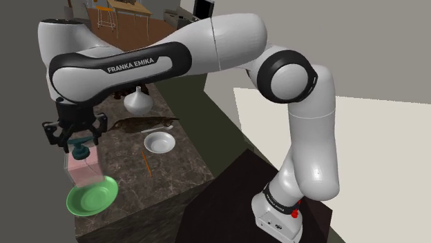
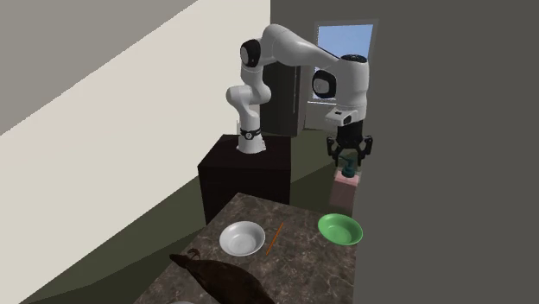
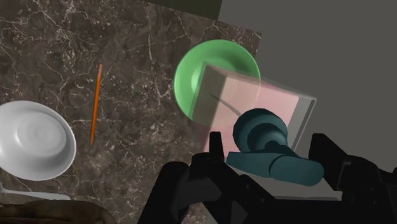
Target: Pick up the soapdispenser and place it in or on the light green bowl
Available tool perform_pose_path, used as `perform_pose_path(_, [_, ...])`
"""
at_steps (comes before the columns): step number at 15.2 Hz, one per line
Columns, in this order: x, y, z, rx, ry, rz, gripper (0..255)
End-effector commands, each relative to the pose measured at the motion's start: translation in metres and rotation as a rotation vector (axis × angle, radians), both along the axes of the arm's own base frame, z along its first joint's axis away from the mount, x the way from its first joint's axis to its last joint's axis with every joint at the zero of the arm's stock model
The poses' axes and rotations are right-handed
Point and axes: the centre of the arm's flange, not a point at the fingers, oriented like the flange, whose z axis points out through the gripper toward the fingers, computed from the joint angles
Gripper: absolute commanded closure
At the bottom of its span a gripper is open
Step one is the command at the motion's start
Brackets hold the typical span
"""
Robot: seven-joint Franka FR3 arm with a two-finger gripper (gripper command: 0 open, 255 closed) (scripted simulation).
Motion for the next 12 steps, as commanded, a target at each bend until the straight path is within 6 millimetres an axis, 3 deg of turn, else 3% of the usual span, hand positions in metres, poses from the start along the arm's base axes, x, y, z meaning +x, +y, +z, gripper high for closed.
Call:
perform_pose_path(1, [0.001,-0.001,-0.009,0.0,0.0,0.0,255])
perform_pose_path(12, [0.001,-0.001,-0.068,0.0,0.0,0.0,255])
